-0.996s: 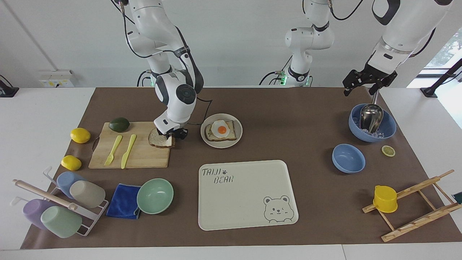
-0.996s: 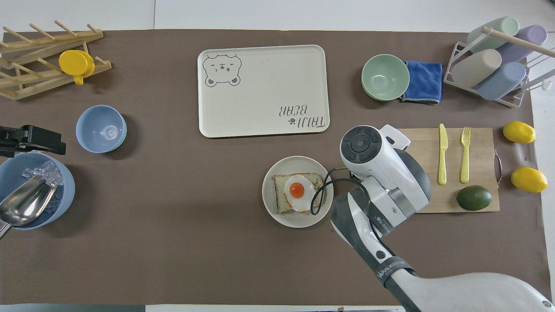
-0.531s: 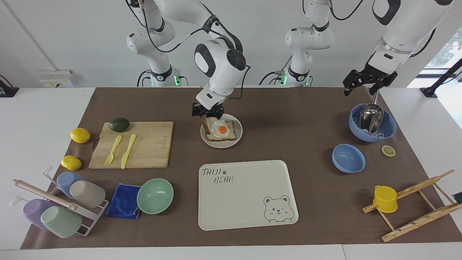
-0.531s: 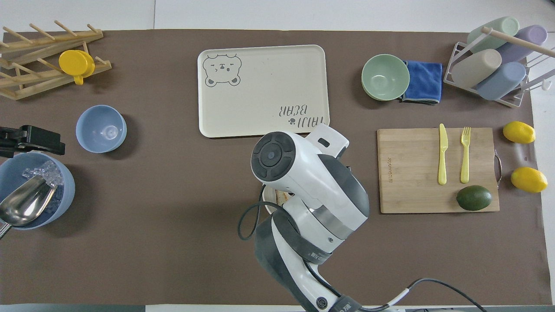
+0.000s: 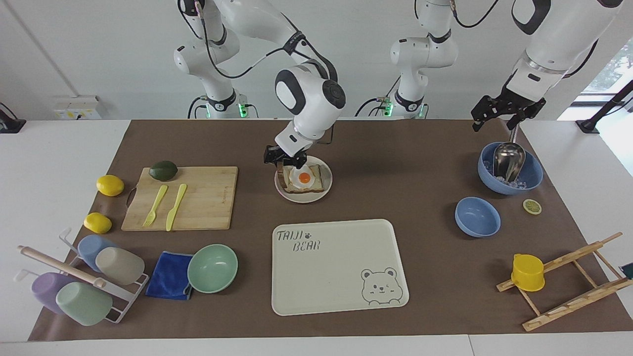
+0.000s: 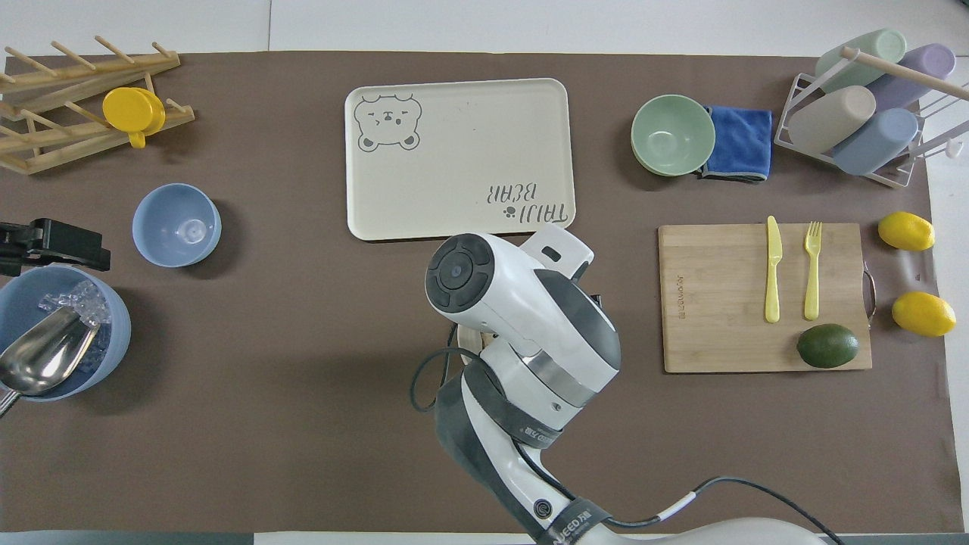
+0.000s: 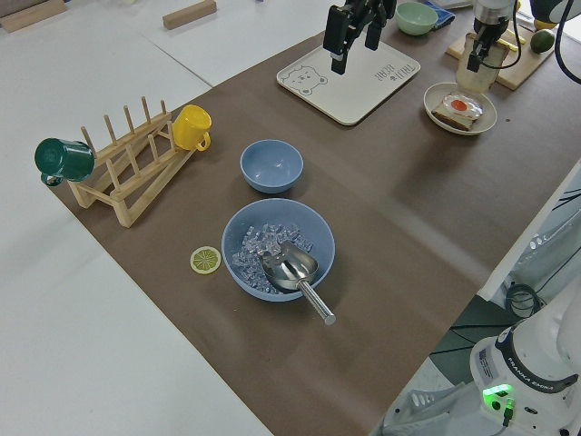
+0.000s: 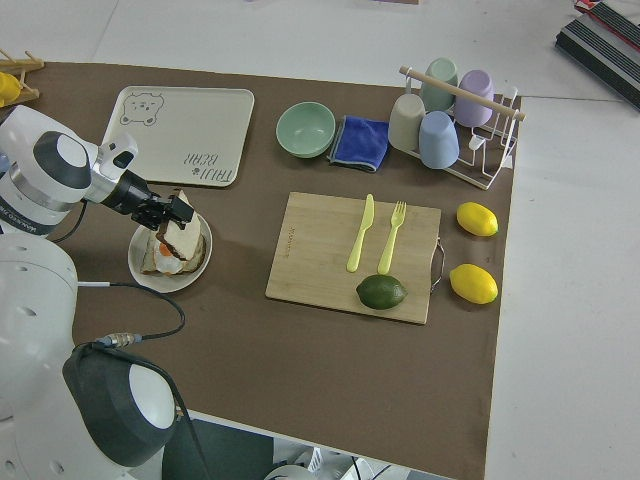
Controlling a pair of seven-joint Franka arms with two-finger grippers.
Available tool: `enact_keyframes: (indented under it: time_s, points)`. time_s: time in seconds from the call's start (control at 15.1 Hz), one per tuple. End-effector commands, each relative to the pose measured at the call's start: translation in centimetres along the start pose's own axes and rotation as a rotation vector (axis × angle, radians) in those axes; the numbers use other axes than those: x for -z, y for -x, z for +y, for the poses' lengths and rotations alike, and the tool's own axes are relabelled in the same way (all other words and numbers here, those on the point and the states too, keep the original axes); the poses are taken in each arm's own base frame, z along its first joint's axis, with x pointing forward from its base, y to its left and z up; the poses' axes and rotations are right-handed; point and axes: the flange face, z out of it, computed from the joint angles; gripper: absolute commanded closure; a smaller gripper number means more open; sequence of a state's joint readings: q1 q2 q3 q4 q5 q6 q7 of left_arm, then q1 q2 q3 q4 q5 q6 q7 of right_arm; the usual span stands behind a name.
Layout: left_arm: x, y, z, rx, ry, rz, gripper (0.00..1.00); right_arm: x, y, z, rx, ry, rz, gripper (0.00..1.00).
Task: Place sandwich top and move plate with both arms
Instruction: 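Lower the bread slice onto the egg toast and open the right gripper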
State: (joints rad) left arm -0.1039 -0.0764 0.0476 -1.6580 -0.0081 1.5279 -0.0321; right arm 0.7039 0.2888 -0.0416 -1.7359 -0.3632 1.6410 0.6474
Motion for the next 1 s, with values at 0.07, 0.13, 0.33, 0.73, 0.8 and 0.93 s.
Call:
enact_keyframes:
  time_s: [0.07, 0.13, 0.33, 0.73, 0.8, 0.93]
  points:
    - [-0.1, 0.9, -0.2, 0.004, -0.008, -0.014, 0.00, 1.0, 0.4, -0.1, 0.045, 0.042, 0.024, 1.00]
    - [-0.1, 1.0, -0.2, 0.004, -0.008, -0.010, 0.00, 0.8, 0.6, -0.5, 0.050, 0.023, 0.018, 1.00]
    - [-0.1, 1.0, -0.2, 0.004, -0.008, -0.012, 0.00, -0.6, 1.1, -1.2, 0.064, 0.028, -0.004, 1.00]
    - [-0.1, 0.9, -0.3, 0.007, -0.008, -0.012, 0.00, -2.3, 1.5, -2.3, 0.062, -0.013, -0.010, 1.00]
    - [-0.1, 0.9, -0.3, 0.007, -0.008, -0.012, 0.00, -2.4, 1.5, -2.5, 0.049, -0.030, -0.006, 1.00]
    - [0.0, 1.0, -0.3, 0.007, -0.008, -0.009, 0.00, -2.8, 1.6, -3.2, 0.025, -0.065, 0.007, 1.00]
